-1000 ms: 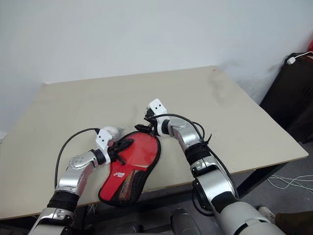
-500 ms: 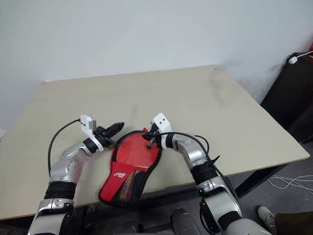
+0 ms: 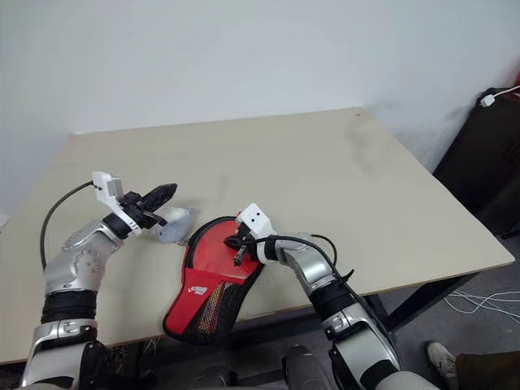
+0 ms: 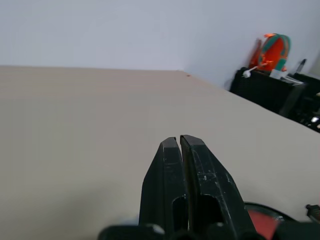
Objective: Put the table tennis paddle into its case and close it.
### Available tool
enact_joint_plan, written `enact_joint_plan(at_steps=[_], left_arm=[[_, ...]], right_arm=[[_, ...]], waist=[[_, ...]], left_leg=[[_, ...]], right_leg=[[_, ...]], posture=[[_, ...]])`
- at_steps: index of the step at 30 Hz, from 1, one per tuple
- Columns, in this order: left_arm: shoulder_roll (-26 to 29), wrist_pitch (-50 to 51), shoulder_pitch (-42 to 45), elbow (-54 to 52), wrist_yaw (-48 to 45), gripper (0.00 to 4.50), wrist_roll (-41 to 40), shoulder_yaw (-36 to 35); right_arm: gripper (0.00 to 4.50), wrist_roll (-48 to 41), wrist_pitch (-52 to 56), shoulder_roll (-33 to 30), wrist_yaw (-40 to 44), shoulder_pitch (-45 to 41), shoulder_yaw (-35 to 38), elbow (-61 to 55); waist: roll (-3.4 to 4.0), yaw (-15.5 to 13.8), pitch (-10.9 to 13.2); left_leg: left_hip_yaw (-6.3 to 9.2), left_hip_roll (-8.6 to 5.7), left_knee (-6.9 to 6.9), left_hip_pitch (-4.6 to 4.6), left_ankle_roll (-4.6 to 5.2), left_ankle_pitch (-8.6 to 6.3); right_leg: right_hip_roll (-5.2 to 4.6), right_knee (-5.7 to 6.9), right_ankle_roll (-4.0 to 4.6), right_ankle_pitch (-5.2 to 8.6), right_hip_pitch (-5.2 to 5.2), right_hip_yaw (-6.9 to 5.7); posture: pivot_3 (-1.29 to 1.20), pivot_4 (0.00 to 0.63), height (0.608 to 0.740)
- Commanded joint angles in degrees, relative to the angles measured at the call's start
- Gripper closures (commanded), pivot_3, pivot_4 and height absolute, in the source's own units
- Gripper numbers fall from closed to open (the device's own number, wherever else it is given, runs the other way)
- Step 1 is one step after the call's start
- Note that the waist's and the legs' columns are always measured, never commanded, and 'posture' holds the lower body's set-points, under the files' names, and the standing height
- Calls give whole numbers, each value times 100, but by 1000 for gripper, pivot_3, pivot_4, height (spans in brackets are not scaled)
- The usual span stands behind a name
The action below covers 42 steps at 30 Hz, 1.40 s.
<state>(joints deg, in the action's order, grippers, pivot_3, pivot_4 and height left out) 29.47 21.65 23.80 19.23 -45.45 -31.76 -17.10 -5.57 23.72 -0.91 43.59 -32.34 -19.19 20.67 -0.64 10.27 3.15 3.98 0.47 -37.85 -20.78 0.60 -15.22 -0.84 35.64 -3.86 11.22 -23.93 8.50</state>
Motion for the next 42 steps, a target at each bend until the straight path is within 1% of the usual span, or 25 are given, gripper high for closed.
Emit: enact_joint_plan(at_steps=[1,7,17,24,30,32,33,34,36,40,41,42], left_arm=[[286,7,33,62,-113,4500,-8,-205],[529,69,-145,162,-274,4500,23,-205],[815,384,-334,145,-627,4500,-40,-201],[1054,820,-462,-101,-1104,4500,-180,-142],[1237,1066,-552,-269,-1369,4500,-101,10],[1307,1008,-640,-362,-1469,4137,-11,98],[1323,975,-660,-380,-1481,4030,30,123],[1336,1002,-669,-391,-1554,3715,6,133],[1389,1003,-666,-376,-1664,3280,17,168],[1487,878,-597,-261,-1783,2240,115,206],[1500,832,-570,-222,-1796,2084,144,210],[1506,785,-542,-184,-1804,1723,171,211]], right_arm=[[4433,-96,-158,87,-82,-269,159,-318],[4433,-109,-141,198,-87,-336,145,-177],[4433,-5,-462,432,-58,-383,114,782],[4433,-12,-545,562,-48,-411,129,1218],[4433,39,-631,620,-90,-464,152,1397],[4500,49,-637,631,-94,-472,156,1422],[4500,53,-643,634,-93,-476,159,1434],[4500,58,-649,640,-93,-481,159,1447],[4500,63,-651,646,-91,-490,156,1469],[4500,65,-643,650,-87,-513,163,1508],[4500,65,-640,652,-87,-515,163,1515],[4500,64,-638,655,-87,-519,165,1524]], waist=[[-2,-2,1],[-10,2,2],[-16,2,4],[-17,5,4],[-17,15,3],[-17,25,4],[-17,25,4],[-17,23,4],[-17,19,4],[-16,22,4],[-16,21,4],[-16,19,5]], left_leg=[[0,0,0,0,-1,0],[1,1,2,-2,-6,-2],[-1,3,3,-4,-9,-2],[0,6,5,-2,-13,-2],[0,7,3,8,-14,-2],[-1,9,5,10,-13,-2],[-1,10,6,11,-14,-2],[-1,11,6,12,-14,-2],[0,11,5,11,-14,-2],[0,11,4,12,-15,-1],[0,12,4,12,-15,-1],[0,12,5,12,-15,-1]], right_leg=[[0,0,0,0,0,0],[-1,0,0,0,-5,-1],[-1,2,0,0,-11,-2],[-1,4,0,0,-12,-5],[-1,9,0,0,-4,-6],[0,9,0,0,-4,-7],[0,9,0,0,-5,-7],[0,10,0,0,-5,-8],[0,11,0,0,-5,-9],[0,12,0,0,-5,-11],[0,12,0,0,-5,-12],[0,12,0,0,-6,-12]], posture=[[0,0,740],[0,0,740],[0,0,740],[0,0,740],[0,0,740],[0,0,740],[0,0,740],[0,0,740],[0,0,740],[0,0,740],[0,0,740],[0,0,740]])
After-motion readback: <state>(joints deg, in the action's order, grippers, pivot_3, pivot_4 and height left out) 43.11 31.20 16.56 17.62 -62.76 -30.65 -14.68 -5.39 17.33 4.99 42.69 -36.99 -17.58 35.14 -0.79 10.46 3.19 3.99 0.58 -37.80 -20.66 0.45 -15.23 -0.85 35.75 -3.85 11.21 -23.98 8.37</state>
